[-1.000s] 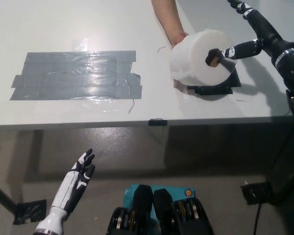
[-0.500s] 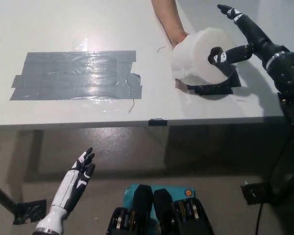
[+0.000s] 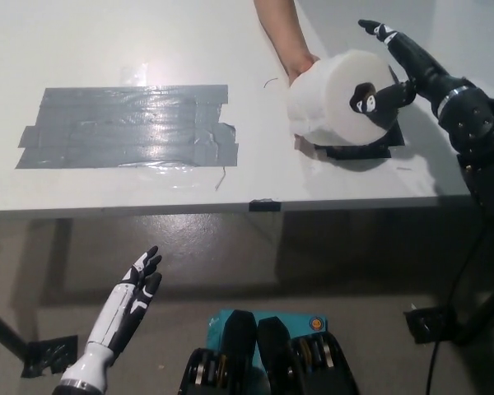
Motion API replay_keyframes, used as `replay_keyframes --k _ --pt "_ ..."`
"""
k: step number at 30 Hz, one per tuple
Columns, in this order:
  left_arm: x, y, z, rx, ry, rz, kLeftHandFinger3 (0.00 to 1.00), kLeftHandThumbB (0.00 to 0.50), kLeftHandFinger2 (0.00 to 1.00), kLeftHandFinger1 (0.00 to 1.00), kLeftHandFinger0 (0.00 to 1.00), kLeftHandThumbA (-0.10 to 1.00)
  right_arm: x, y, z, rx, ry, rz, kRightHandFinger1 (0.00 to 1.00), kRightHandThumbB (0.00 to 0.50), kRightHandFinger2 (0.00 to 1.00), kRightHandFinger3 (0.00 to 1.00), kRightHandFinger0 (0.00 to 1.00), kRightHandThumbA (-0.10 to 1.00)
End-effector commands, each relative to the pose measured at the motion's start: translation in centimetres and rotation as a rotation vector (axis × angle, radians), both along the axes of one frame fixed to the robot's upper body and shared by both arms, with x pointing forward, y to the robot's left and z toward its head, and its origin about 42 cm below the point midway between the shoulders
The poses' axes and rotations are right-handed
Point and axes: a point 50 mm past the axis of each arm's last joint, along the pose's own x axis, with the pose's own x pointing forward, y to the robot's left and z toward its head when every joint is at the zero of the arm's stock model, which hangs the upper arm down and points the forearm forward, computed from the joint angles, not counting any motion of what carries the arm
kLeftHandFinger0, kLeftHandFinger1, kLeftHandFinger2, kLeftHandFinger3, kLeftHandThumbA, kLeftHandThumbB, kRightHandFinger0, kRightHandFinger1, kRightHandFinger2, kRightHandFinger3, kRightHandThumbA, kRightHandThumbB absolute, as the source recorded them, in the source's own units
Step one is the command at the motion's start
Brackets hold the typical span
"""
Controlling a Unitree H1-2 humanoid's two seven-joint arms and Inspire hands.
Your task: A person hands over a roll of toilet paper to the robot , and the robot inserts its right thumb into the hole in the centre to grab the roll, and then places it on the balck area on the desk.
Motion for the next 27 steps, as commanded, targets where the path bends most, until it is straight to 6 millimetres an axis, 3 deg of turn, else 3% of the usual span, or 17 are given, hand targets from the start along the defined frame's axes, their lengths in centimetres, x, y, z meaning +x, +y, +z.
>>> replay_keyframes --k 1,3,6,13,16,19,22,23,27 --pt "0.7 0.3 1.3 0.016 -0.055 -0.02 1.0 0.074 1.0 1.0 1.0 1.0 1.3 1.4 5.8 -0.065 -0.097 0.026 1.0 0.3 1.0 1.0 1.0 0.99" --pt "0.7 0.3 1.3 0.009 -0.066 -0.024 1.0 0.058 1.0 1.0 1.0 1.0 1.9 1.5 6.6 -0.081 -0.111 0.03 1.0 0.313 1.0 1.0 1.0 0.95" --pt "0.8 0.4 1.4 0.042 -0.065 -0.031 1.0 0.083 0.99 1.0 1.0 1.0 2.5 1.9 8.2 -0.148 -0.104 0.027 1.0 0.346 1.0 1.0 1.0 0.99" --pt "1.1 0.4 1.6 0.038 -0.065 -0.034 1.0 0.071 0.95 1.0 1.0 1.0 3.2 3.9 10.3 -0.199 -0.102 0.039 1.0 0.315 1.0 1.0 1.0 0.86" --pt "1.2 0.2 1.7 0.041 -0.066 -0.037 1.0 0.071 0.94 1.0 1.0 1.0 3.3 4.6 10.3 -0.25 -0.098 0.068 1.0 0.332 1.0 1.0 1.0 0.87" --pt "1.4 0.2 1.8 0.044 -0.076 -0.039 1.0 0.064 0.93 1.0 1.0 1.0 3.4 5.3 9.8 -0.237 -0.068 0.079 1.0 0.344 1.0 1.0 1.0 0.8" --pt "1.5 0.2 2.0 0.032 -0.073 -0.04 1.0 0.072 0.93 1.0 1.0 1.0 3.3 5.7 8.3 -0.274 -0.047 0.085 1.0 0.335 1.0 1.0 1.0 0.77" --pt "1.6 0.1 2.2 0.035 -0.075 -0.044 1.0 0.071 0.93 1.0 1.0 1.0 3.3 5.7 7.8 -0.291 -0.035 0.084 1.0 0.328 1.0 1.0 1.0 0.82" --pt "2.0 0.0 2.6 0.037 -0.097 -0.054 1.0 0.035 0.92 1.0 1.0 1.0 3.4 5.6 6.9 -0.338 0.007 0.08 1.0 0.313 1.0 1.0 1.0 0.8"
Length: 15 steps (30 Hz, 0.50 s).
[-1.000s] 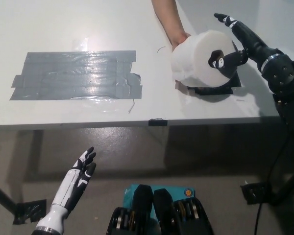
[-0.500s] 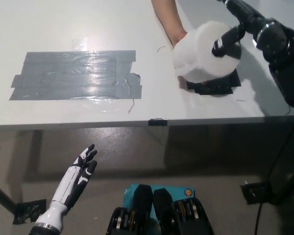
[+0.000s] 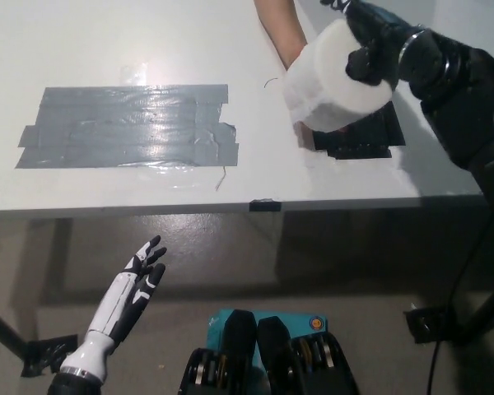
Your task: A person hands over a roll of toilet paper to the robot , and the robot inserts its right thumb into the hole in the centre to grab the roll, and then places it on the balck area on the desk.
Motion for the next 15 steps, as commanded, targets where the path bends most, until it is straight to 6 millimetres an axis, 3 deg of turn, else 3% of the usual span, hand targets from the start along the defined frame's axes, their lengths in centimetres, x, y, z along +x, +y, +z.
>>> replay_keyframes --k 1,4,6,7,8,9,10,11,12,13,14,15 --pt "1.1 0.0 1.7 0.008 -0.083 -0.037 1.0 0.023 0.91 0.99 1.0 1.0 0.4 0.5 2.7 -0.081 -0.033 0.032 1.0 0.318 1.0 1.0 1.0 0.79" --pt "1.3 0.0 1.9 0.014 -0.082 -0.041 1.0 0.029 0.92 1.0 1.0 1.0 0.5 0.3 2.1 -0.11 -0.007 0.028 1.0 0.323 1.0 1.0 1.0 0.73" --pt "1.5 -0.1 2.1 0.01 -0.086 -0.039 1.0 0.03 0.92 1.0 1.0 1.0 0.5 0.4 2.0 -0.162 0.022 0.009 1.0 0.349 1.0 1.0 1.0 0.59" --pt "1.6 0.0 2.2 0.012 -0.083 -0.038 1.0 0.043 0.91 1.0 1.0 1.0 0.6 0.5 1.8 -0.196 0.031 -0.003 1.0 0.338 1.0 1.0 0.95 0.47" --pt "1.6 0.0 2.3 0.012 -0.082 -0.037 1.0 0.032 0.91 1.0 1.0 1.0 0.6 0.5 1.7 -0.216 0.034 -0.009 0.94 0.299 0.97 0.98 0.85 0.34" --pt "1.6 -0.1 2.4 0.015 -0.084 -0.037 1.0 0.019 0.91 1.0 1.0 1.0 0.6 0.5 1.5 -0.242 0.04 -0.016 0.84 0.287 0.86 0.76 0.69 0.03" --pt "1.7 -0.2 2.4 0.021 -0.093 -0.039 1.0 0.009 0.91 1.0 1.0 1.0 0.5 0.3 1.3 -0.258 0.043 -0.009 0.69 0.247 0.66 0.59 0.55 -0.07" --pt "1.8 -0.2 2.4 0.022 -0.095 -0.039 1.0 0.008 0.91 1.0 1.0 1.0 0.5 0.2 1.3 -0.264 0.043 -0.006 0.64 0.247 0.67 0.6 0.42 -0.09" --pt "1.8 -0.2 2.5 0.027 -0.09 -0.04 1.0 0.012 0.92 1.0 1.0 1.0 0.5 0.0 1.1 -0.272 0.043 -0.005 0.5 0.218 0.62 0.6 0.21 -0.1" --pt "1.9 -0.2 2.6 0.028 -0.094 -0.044 1.0 0.004 0.92 1.0 1.0 1.0 0.5 -0.2 1.1 -0.282 0.042 -0.009 0.39 0.188 0.53 0.56 0.07 -0.1" --pt "2.0 -0.3 2.7 0.019 -0.101 -0.045 1.0 0.001 0.92 0.99 1.0 1.0 0.5 -0.6 0.9 -0.255 0.044 -0.02 0.46 0.164 0.83 0.78 0.07 -0.1" --pt "2.0 -0.3 2.8 0.019 -0.105 -0.046 1.0 0.0 0.92 0.99 1.0 1.0 0.5 -0.7 0.8 -0.233 0.044 -0.027 0.56 0.172 0.97 0.84 0.08 -0.1"
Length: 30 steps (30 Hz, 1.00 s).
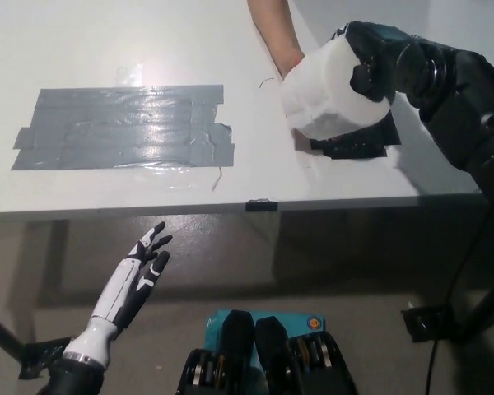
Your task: A person hands over a roll of toilet paper to the robot , and the robot inserts its right thumb into the hole in the centre to grab the roll, and then places it on the balck area on the desk.
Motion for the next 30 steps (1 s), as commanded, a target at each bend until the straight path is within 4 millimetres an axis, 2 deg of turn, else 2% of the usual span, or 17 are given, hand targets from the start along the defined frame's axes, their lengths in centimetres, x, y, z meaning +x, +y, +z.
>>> replay_keyframes --k 1,2,4,6,10,11,12,14,16,18,20,22,25,26,28,29,30 --pt "0.9 0.1 1.6 0.014 -0.072 -0.027 1.0 0.001 0.92 0.99 1.0 1.0 0.4 -0.7 2.0 0.008 -0.017 -0.019 0.64 0.151 1.0 0.9 0.11 -0.1" --pt "1.0 0.2 1.6 0.013 -0.073 -0.027 1.0 0.01 0.92 0.99 1.0 1.0 0.4 -1.1 2.1 0.048 -0.022 -0.021 0.73 0.148 1.0 0.97 0.14 -0.1" --pt "1.2 0.2 1.6 0.01 -0.071 -0.023 1.0 0.009 0.91 1.0 1.0 1.0 0.5 -1.9 2.3 0.139 -0.039 -0.002 0.69 0.149 0.95 0.92 0.12 -0.1" --pt "1.3 0.2 1.7 0.014 -0.071 -0.024 1.0 0.019 0.93 1.0 1.0 1.0 0.6 -2.2 2.8 0.22 -0.027 -0.02 0.73 0.155 0.98 0.94 0.19 -0.1" --pt "1.4 0.1 1.8 0.005 -0.081 -0.03 1.0 0.001 0.91 0.99 1.0 1.0 0.7 -3.3 3.2 0.686 0.079 -0.092 0.69 0.159 0.97 0.96 0.2 -0.1" --pt "1.5 0.1 1.8 0.005 -0.082 -0.031 1.0 0.0 0.9 0.98 1.0 1.0 0.8 -3.4 3.2 0.74 0.094 -0.1 0.69 0.159 0.97 0.95 0.2 -0.1" --pt "1.5 0.0 1.8 0.002 -0.086 -0.032 1.0 0.0 0.9 0.98 1.0 1.0 0.8 -3.8 3.1 0.879 0.134 -0.121 0.66 0.185 0.97 0.94 0.18 -0.1" --pt "1.6 0.0 1.7 -0.002 -0.077 -0.033 1.0 0.004 0.9 0.98 1.0 1.0 0.8 -4.6 2.9 1.08 0.197 -0.126 0.63 0.171 0.98 0.96 0.14 -0.1" --pt "1.6 -0.1 1.7 -0.002 -0.079 -0.033 1.0 0.0 0.9 0.97 1.0 1.0 0.8 -5.0 2.8 1.218 0.242 -0.171 0.63 0.194 0.98 0.97 0.13 -0.1" --pt "1.6 0.0 1.6 0.0 -0.08 -0.034 1.0 0.005 0.9 0.96 1.0 1.0 0.8 -5.4 2.9 1.392 0.296 -0.193 0.58 0.138 0.96 1.0 0.02 -0.1" --pt "1.6 0.0 1.7 0.004 -0.076 -0.034 1.0 0.0 0.9 0.96 1.0 1.0 0.8 -6.2 3.4 1.526 0.335 -0.179 0.57 0.097 1.0 1.0 0.0 -0.1" --pt "1.7 0.0 1.8 0.002 -0.077 -0.033 1.0 0.0 0.91 0.96 1.0 1.0 0.8 -6.7 3.9 1.58 0.337 -0.173 0.52 0.083 0.98 1.0 0.0 -0.1" --pt "1.8 -0.1 1.7 -0.011 -0.076 -0.032 1.0 0.0 0.9 0.96 1.0 1.0 0.8 -7.5 4.5 1.63 0.333 -0.189 0.41 0.101 0.81 1.0 0.0 -0.1" --pt "1.8 -0.1 1.7 -0.01 -0.077 -0.032 1.0 0.0 0.9 0.95 1.0 1.0 0.8 -7.6 4.6 1.63 0.327 -0.19 0.39 0.097 0.78 0.93 0.0 -0.1" --pt "1.7 -0.1 1.7 -0.01 -0.078 -0.029 1.0 0.0 0.9 0.94 1.0 1.0 0.7 -8.2 5.0 1.636 0.314 -0.188 0.38 0.095 0.8 0.9 0.0 -0.1" --pt "1.7 -0.1 1.8 -0.007 -0.078 -0.03 1.0 0.0 0.91 0.95 1.0 1.0 0.7 -8.5 5.3 1.649 0.303 -0.206 0.38 0.106 0.85 1.0 0.0 -0.1" --pt "1.7 -0.1 1.8 -0.005 -0.078 -0.03 1.0 0.0 0.91 0.96 1.0 1.0 0.7 -8.6 5.6 1.651 0.294 -0.206 0.37 0.077 0.87 1.0 0.0 -0.1"
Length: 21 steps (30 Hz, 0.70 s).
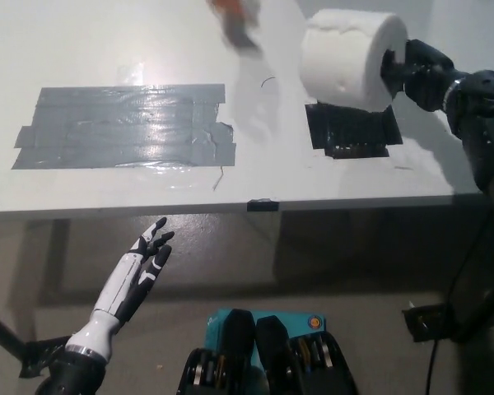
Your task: A person hands over a roll of toilet paper to the robot , and the robot inserts its right thumb into the hole in the centre to grab the roll, and then places it on the balck area on the desk.
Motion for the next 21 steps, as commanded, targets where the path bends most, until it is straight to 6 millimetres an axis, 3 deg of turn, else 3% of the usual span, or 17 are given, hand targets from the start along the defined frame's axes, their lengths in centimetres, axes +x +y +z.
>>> replay_keyframes --k 1,2,5,6,7,8,9,10,13,16,21 --pt "0.9 0.0 1.8 -0.004 -0.086 -0.032 1.0 0.0 0.91 0.97 1.0 1.0 1.0 -1.7 10.3 0.375 -0.143 0.011 0.37 0.065 0.91 1.0 0.0 -0.1" --pt "0.9 0.0 1.8 -0.002 -0.084 -0.032 1.0 0.0 0.91 0.97 1.0 1.0 0.9 -2.0 10.7 0.372 -0.158 0.027 0.36 0.071 0.94 1.0 0.0 -0.1" --pt "0.8 0.0 1.9 0.002 -0.086 -0.034 1.0 0.0 0.9 0.96 1.0 1.0 1.0 -2.6 11.7 0.392 -0.149 0.022 0.3 0.098 0.89 1.0 0.0 -0.1" --pt "0.8 0.0 1.8 0.0 -0.082 -0.032 1.0 0.0 0.9 0.96 1.0 1.0 1.0 -2.8 12.3 0.354 -0.145 0.025 0.31 0.104 0.82 0.66 0.0 -0.1" --pt "0.8 -0.1 1.8 -0.001 -0.08 -0.032 1.0 0.0 0.9 0.96 1.0 1.0 0.9 -2.9 12.6 0.34 -0.145 0.026 0.31 0.104 0.82 0.66 0.0 -0.1" --pt "0.8 -0.1 1.8 -0.001 -0.08 -0.032 1.0 0.0 0.9 0.96 1.0 1.0 0.9 -2.9 12.6 0.341 -0.144 0.026 0.32 0.115 0.86 0.6 0.0 -0.1" --pt "0.8 0.0 1.8 -0.001 -0.08 -0.035 1.0 0.0 0.9 0.95 1.0 1.0 0.8 -3.1 13.6 0.204 -0.182 0.037 0.4 0.091 0.87 0.77 0.0 -0.1" --pt "0.8 0.0 1.8 0.0 -0.079 -0.035 1.0 0.001 0.9 0.95 1.0 1.0 0.7 -3.4 14.8 0.09 -0.202 0.041 0.47 0.08 0.91 1.0 0.0 -0.1" --pt "0.8 0.0 1.8 -0.002 -0.076 -0.035 1.0 0.0 0.91 0.96 1.0 1.0 0.4 -3.8 16.6 -0.1 -0.211 0.069 0.5 0.068 0.91 1.0 0.0 -0.1" --pt "0.8 0.1 1.6 -0.009 -0.074 -0.034 1.0 0.0 0.91 0.97 1.0 1.0 0.3 -4.0 17.4 -0.235 -0.2 0.085 0.57 0.095 1.0 1.0 0.0 -0.1" --pt "0.7 0.3 1.6 0.0 -0.076 -0.031 1.0 0.0 0.9 0.94 1.0 1.0 0.3 -3.9 16.7 -0.417 -0.188 0.108 0.58 0.129 0.98 1.0 0.06 -0.1"
